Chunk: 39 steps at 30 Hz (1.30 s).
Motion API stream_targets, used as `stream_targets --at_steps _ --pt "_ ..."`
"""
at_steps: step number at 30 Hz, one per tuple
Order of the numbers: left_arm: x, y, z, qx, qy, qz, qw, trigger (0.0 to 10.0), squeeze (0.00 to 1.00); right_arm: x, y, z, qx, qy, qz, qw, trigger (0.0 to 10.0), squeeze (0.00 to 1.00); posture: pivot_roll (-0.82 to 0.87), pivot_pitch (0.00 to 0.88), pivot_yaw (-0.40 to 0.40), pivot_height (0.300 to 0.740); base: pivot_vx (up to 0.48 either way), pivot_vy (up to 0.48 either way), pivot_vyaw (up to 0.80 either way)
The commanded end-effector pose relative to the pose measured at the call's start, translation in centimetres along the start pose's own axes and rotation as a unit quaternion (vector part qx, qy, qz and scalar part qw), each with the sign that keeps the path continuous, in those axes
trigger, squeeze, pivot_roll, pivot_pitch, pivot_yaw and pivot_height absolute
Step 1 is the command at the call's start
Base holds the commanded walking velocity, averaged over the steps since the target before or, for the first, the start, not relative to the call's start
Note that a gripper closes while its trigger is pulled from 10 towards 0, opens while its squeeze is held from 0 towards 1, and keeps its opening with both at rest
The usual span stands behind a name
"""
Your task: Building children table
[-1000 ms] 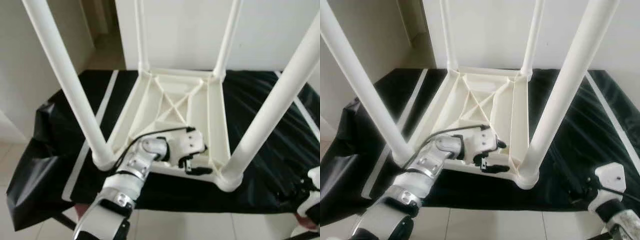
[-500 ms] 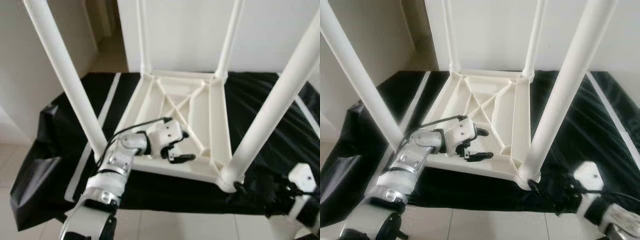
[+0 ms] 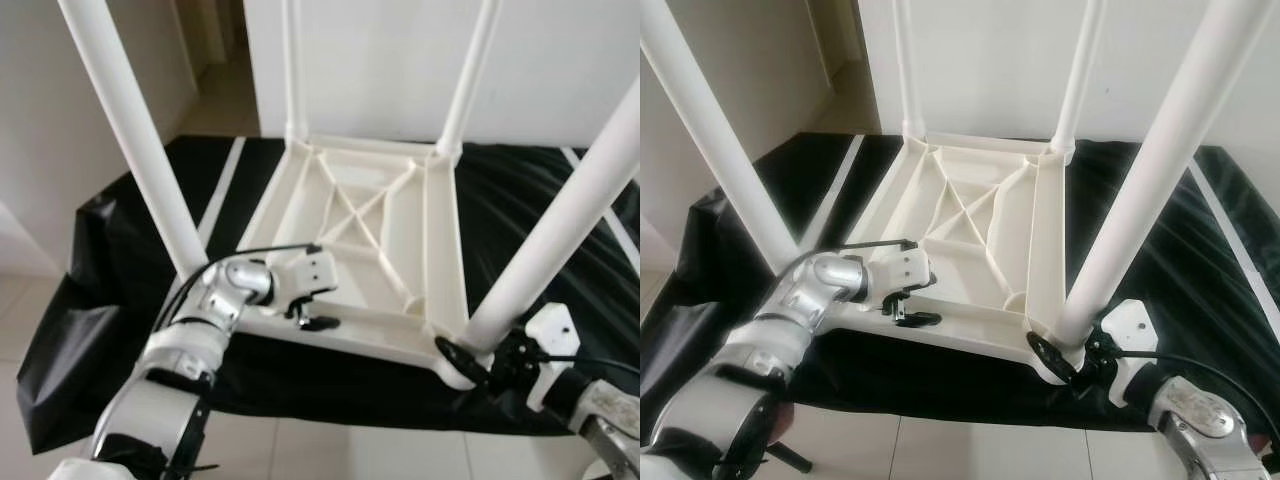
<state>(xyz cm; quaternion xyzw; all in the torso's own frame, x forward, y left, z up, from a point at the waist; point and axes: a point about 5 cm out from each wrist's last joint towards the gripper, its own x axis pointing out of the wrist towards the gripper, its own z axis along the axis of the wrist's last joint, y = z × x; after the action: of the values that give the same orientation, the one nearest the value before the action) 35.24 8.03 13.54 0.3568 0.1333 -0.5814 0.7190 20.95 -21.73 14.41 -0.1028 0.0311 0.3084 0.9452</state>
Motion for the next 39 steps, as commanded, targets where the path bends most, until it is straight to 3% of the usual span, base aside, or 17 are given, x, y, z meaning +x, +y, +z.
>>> stream_targets --at_steps 1,4,9,19,24,28,38,39 --pt "-0.2 1.8 -2.2 -0.022 0.057 0.272 0.960 10.0 0.00 0.0 0.0 -0.3 0.006 0.007 -0.003 1.000 10.0 0.00 -0.05 0.000 0.021 0.740 0.000 0.000 0.00" --pt "-0.3 1.7 -3.6 -0.044 0.102 0.269 0.957 10.0 0.00 0.0 -0.4 -0.4 0.004 0.003 -0.026 1.000 10.0 0.00 -0.05 0.000 0.030 0.740 0.000 0.000 0.00" --pt "-0.9 1.0 -5.2 -0.058 0.130 0.241 0.960 10.0 0.00 0.4 -1.4 -0.3 0.000 -0.008 -0.064 0.998 10.0 0.00 -0.06 0.000 0.037 0.740 0.000 0.000 0.00" --pt "-1.5 0.0 -6.7 -0.067 0.139 0.212 0.965 10.0 0.00 0.9 -2.3 -0.2 -0.002 -0.012 -0.079 0.997 10.0 0.00 -0.05 0.000 0.031 0.740 0.000 0.000 0.00" --pt "-1.7 -1.4 -7.9 -0.069 0.142 0.172 0.972 10.0 0.00 1.5 -2.4 -0.3 -0.005 -0.008 -0.064 0.998 10.0 0.00 -0.04 0.000 0.016 0.740 0.000 0.000 0.00" --pt "-1.7 -3.4 -8.5 -0.069 0.124 0.097 0.985 10.0 0.00 2.3 -2.4 -0.4 -0.004 -0.009 -0.051 0.999 10.0 0.00 -0.03 0.000 0.011 0.740 0.000 0.000 0.00" --pt "-1.8 -5.5 -8.6 -0.060 0.100 0.029 0.993 10.0 0.00 2.7 -3.6 -0.9 -0.002 -0.009 -0.081 0.997 10.0 0.00 -0.02 0.000 0.008 0.740 0.000 0.000 0.00" --pt "-1.5 -5.4 -7.3 -0.060 0.053 0.037 0.996 10.0 0.00 2.6 -4.6 -1.2 0.000 -0.007 -0.109 0.994 10.0 0.00 -0.02 0.000 0.006 0.740 0.000 0.000 0.00"
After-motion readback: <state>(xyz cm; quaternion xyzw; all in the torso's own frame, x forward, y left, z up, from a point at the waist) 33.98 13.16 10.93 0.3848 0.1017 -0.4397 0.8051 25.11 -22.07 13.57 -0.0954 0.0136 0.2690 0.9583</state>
